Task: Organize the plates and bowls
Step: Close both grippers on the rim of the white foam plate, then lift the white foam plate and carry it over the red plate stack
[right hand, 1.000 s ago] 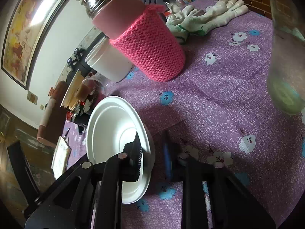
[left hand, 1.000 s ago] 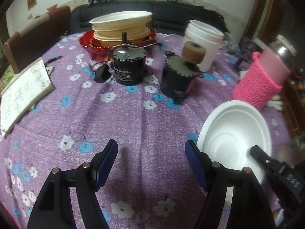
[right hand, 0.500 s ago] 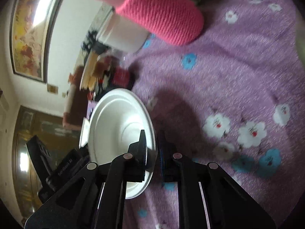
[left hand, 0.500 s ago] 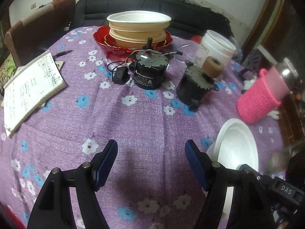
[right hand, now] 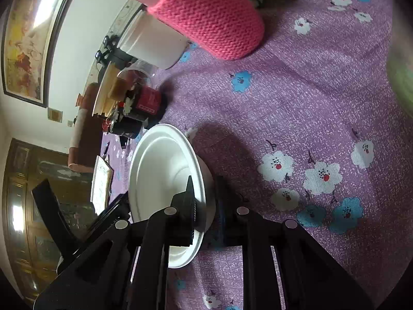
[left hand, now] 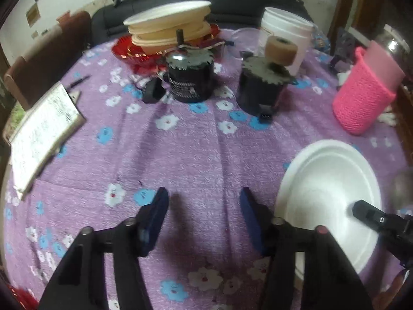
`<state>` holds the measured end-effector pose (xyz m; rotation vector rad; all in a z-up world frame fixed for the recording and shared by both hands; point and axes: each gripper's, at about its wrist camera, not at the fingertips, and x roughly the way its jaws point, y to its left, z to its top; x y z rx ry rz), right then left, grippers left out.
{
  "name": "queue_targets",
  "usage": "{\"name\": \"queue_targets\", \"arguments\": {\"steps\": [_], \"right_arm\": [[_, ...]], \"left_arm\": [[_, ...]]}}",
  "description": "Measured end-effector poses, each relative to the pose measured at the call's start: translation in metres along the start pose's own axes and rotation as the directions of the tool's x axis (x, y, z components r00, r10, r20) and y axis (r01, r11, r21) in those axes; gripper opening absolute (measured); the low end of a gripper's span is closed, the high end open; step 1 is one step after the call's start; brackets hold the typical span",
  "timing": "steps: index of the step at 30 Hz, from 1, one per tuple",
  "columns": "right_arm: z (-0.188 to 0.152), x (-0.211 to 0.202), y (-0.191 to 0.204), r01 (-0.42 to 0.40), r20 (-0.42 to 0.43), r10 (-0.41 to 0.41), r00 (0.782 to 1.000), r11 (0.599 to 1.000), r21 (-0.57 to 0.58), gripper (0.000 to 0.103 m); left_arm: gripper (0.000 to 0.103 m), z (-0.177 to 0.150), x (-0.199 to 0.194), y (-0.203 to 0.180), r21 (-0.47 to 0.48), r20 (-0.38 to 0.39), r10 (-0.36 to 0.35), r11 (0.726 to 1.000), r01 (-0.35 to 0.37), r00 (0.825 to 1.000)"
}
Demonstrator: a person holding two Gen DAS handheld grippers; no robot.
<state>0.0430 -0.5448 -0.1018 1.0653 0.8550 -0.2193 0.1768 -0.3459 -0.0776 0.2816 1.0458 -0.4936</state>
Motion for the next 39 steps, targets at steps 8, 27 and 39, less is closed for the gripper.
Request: {"name": "queue_targets", "arguments": {"steps": [8,27,39], "right_arm": [[-0.003,0.0,0.0,-0.015,0.003,0.015,1.0,1.0,0.003,0.013],[-0.005,-0.008,0.008,-0.068,-0.005,0.068,0.998,0.998,0.011,0.013],[-0.05,-0.026,0.037,-0.024,0.024,0.027,0.999,0.994,-0.11,0.013]], "left_arm": [[0.004,-0.003,0.001,-0.004,0.008,-0.013,-0.056,0.998,0.056,0.998],[0.0,-0.002,-0.013,0.019,-0.132,-0.071,-0.33,0.938,0.319,0.941],[0.012,-0.044,-0.069,0.07,-0.206,0.006,-0.313,0.929,0.308,0.95]]}}
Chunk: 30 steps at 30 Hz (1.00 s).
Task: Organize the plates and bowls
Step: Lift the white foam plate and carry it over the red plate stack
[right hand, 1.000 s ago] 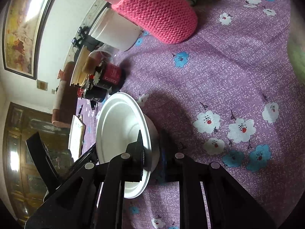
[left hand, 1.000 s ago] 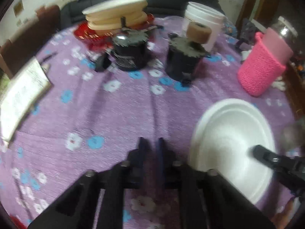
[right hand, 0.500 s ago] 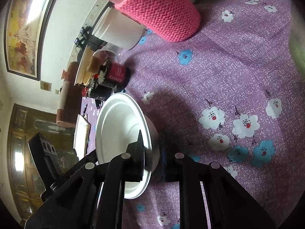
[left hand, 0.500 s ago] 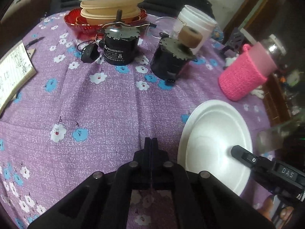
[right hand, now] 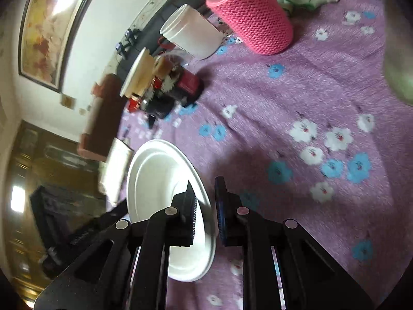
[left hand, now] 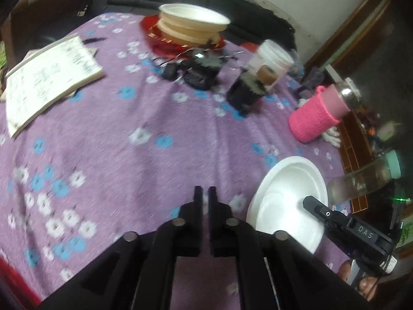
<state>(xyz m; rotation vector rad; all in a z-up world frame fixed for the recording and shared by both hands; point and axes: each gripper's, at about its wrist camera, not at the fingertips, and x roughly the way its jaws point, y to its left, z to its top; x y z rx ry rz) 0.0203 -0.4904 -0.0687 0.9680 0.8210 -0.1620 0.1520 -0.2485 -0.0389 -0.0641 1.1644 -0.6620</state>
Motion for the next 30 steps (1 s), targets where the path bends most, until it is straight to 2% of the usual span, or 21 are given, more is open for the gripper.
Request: {"name": "queue_targets", "arguments": {"steps": [2,5,8,10,12,15,16,17,18,20,22,23,28,30], "right_arm": [[-0.007,0.006,0.0,0.012,-0.018,-0.012,1.0,1.0,-0.004,0.013],[-0.016,0.014,0.006,0.043,-0.032,-0.044,0.999,0.998,-0.04,0.013],[-0.017,0.016,0.01,0.054,-0.017,-0.055,0.998,0.996,-0.077,0.013],[-0.016,0.018,0.008,0.066,-0.007,-0.067,0.998,0.994,-0.086,0.013],[-0.015,0.023,0.0,0.054,-0.026,-0.056,0.998,0.997,-0.061,0.013],[-0.015,0.031,-0.008,0.058,-0.049,-0.06,0.997,0.998,-0.037,0.013],[-0.015,0.034,-0.01,0.056,-0.058,-0.057,0.997,0.998,-0.028,0.013],[-0.015,0.035,-0.01,0.054,-0.061,-0.055,0.997,0.998,-0.026,0.013],[-0.015,0.036,-0.01,0.052,-0.066,-0.054,0.996,0.998,-0.023,0.013],[-0.016,0.038,-0.011,0.037,-0.084,-0.038,0.996,0.999,-0.009,0.014],[-0.016,0.041,-0.012,0.007,-0.11,-0.006,0.994,1.0,0.01,0.018],[-0.017,0.043,-0.012,0.0,-0.12,0.002,0.993,1.0,0.014,0.024],[-0.02,0.041,-0.008,0.027,-0.091,-0.027,0.996,1.0,0.001,0.024],[-0.02,0.036,-0.003,0.022,-0.064,-0.024,0.998,1.0,-0.02,0.012]], "left_arm": [[0.041,-0.003,0.0,0.008,-0.027,-0.023,-0.049,0.998,0.048,0.999],[0.067,-0.007,-0.004,0.01,-0.042,0.009,-0.064,0.997,0.064,0.998],[0.07,-0.005,0.002,0.003,-0.016,0.012,-0.068,0.998,0.068,0.998],[0.074,-0.006,0.015,-0.003,0.014,-0.027,-0.041,0.999,0.041,0.999],[0.074,-0.009,0.033,-0.009,0.037,-0.073,-0.017,0.999,0.02,0.997],[0.069,-0.017,0.047,-0.016,0.068,-0.113,-0.018,0.997,0.026,0.993],[0.054,-0.018,0.046,-0.017,0.077,-0.106,-0.003,0.997,0.011,0.994],[0.031,-0.019,0.047,-0.017,0.083,-0.103,0.017,0.996,-0.009,0.995],[0.026,-0.019,0.047,-0.015,0.081,-0.104,0.025,0.997,-0.017,0.994],[0.011,-0.019,0.048,-0.011,0.056,-0.113,-0.022,0.998,0.028,0.993],[0.008,-0.021,0.047,-0.014,0.076,-0.104,-0.009,0.997,0.016,0.995],[0.008,-0.021,0.046,-0.016,0.085,-0.096,0.0,0.996,0.009,0.995],[0.008,-0.022,0.041,-0.017,0.094,-0.082,0.013,0.996,-0.006,0.997],[0.008,-0.025,0.033,-0.02,0.112,-0.058,0.032,0.993,-0.025,0.998]]}}
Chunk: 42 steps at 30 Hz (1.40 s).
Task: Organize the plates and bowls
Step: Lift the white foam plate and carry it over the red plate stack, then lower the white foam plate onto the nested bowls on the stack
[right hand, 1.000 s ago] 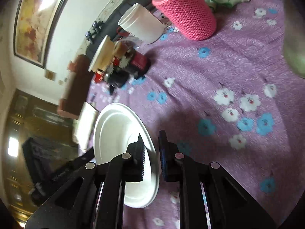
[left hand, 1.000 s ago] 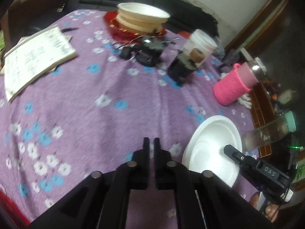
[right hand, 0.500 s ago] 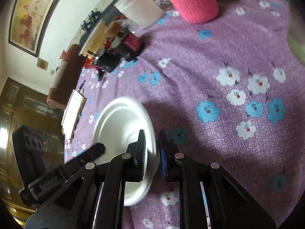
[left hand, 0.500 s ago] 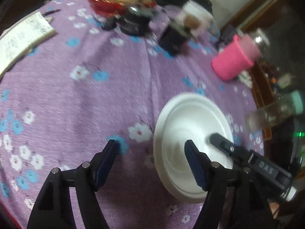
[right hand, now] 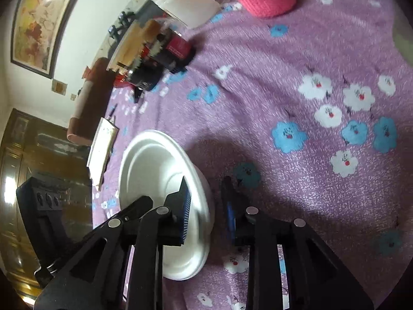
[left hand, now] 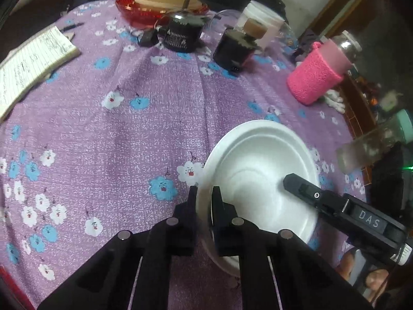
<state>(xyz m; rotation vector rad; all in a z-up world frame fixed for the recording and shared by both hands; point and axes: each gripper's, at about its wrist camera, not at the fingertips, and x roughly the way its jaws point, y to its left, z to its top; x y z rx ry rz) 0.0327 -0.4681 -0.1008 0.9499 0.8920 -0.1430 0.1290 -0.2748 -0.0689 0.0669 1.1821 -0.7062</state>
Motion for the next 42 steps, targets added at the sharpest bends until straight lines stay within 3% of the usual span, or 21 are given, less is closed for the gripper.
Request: {"name": "queue_targets", "arguments": {"steps": [3,7,15,19,26,30,32,42], "right_arm": [[-0.003,-0.008,0.012,0.004,0.033,-0.002,0.999,0.999,-0.044,0.012],[-0.014,-0.007,0.035,-0.055,-0.004,0.055,0.998,0.995,-0.088,0.012],[-0.075,0.014,0.115,-0.192,-0.143,0.167,0.976,0.963,-0.188,0.012],[-0.11,0.028,0.16,-0.264,-0.215,0.214,0.953,0.935,-0.239,0.013],[-0.176,0.055,0.232,-0.385,-0.336,0.278,0.9,0.868,-0.313,0.013],[-0.203,0.065,0.256,-0.404,-0.369,0.272,0.889,0.845,-0.35,0.012],[-0.21,0.066,0.263,-0.413,-0.372,0.278,0.886,0.837,-0.358,0.012],[-0.212,0.053,0.27,-0.419,-0.331,0.303,0.894,0.826,-0.376,0.012]], "left_arm": [[0.009,-0.007,-0.015,-0.002,0.018,0.045,0.054,0.998,-0.055,0.998],[0.009,-0.025,-0.054,0.012,-0.005,0.129,0.1,0.995,-0.1,0.987],[0.009,-0.085,-0.135,0.074,-0.095,0.228,0.262,0.964,-0.247,0.938],[0.01,-0.119,-0.181,0.106,-0.15,0.26,0.338,0.939,-0.308,0.904],[0.01,-0.167,-0.241,0.152,-0.26,0.293,0.479,0.873,-0.413,0.828],[0.01,-0.178,-0.255,0.165,-0.302,0.303,0.498,0.859,-0.414,0.812],[0.01,-0.182,-0.26,0.168,-0.309,0.309,0.487,0.864,-0.398,0.817],[0.01,-0.189,-0.273,0.158,-0.286,0.362,0.488,0.869,-0.403,0.794]]}}
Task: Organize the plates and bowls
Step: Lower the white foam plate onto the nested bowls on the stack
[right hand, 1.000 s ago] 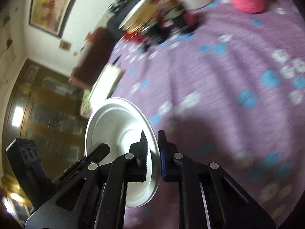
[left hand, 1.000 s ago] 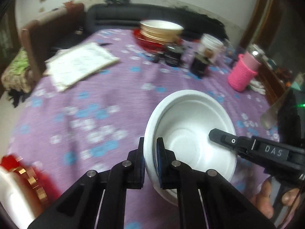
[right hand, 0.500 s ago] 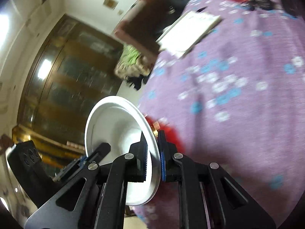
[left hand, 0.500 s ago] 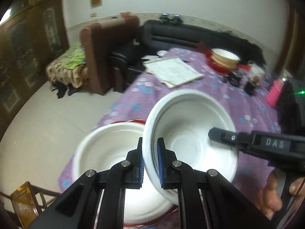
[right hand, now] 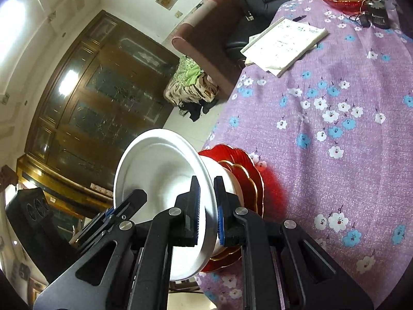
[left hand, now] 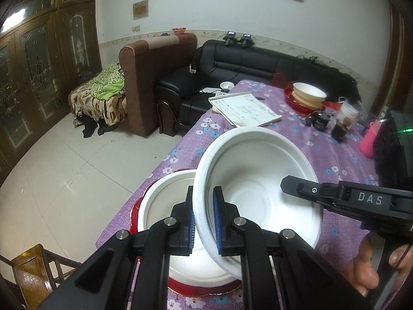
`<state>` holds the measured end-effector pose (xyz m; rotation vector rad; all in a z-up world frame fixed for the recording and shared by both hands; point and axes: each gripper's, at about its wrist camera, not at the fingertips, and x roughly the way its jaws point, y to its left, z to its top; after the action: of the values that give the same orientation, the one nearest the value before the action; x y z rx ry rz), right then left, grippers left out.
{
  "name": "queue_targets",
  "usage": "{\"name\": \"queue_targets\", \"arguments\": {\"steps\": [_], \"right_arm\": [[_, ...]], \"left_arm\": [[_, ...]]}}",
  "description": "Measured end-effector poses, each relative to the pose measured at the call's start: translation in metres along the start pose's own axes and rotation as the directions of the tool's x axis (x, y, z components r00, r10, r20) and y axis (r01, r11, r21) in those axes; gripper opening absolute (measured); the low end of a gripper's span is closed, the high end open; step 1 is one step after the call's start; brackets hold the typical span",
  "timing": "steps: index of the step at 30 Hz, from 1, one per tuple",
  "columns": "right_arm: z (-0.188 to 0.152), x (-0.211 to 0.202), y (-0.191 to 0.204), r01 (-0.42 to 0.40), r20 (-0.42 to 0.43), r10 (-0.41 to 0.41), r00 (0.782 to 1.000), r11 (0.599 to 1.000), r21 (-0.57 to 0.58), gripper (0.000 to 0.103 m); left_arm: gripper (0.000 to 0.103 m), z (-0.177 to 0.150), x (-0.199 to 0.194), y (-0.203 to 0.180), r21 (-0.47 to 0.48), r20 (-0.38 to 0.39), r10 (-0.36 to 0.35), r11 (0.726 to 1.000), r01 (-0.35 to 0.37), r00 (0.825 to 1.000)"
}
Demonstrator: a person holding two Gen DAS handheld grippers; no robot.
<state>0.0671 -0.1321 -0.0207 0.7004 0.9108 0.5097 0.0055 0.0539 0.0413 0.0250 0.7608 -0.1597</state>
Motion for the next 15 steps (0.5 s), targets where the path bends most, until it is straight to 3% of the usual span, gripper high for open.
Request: {"name": "queue_targets", "arguments": {"steps": [15], "right_arm": [[-0.017,0.0,0.01,-0.009,0.029,0.01,1.0,0.999,-0.032,0.012]], "left_arm": [[0.01,-0.011,-0.007,0.011,-0.001,0.011,0.037,0.999,-0.037,0.999]]}}
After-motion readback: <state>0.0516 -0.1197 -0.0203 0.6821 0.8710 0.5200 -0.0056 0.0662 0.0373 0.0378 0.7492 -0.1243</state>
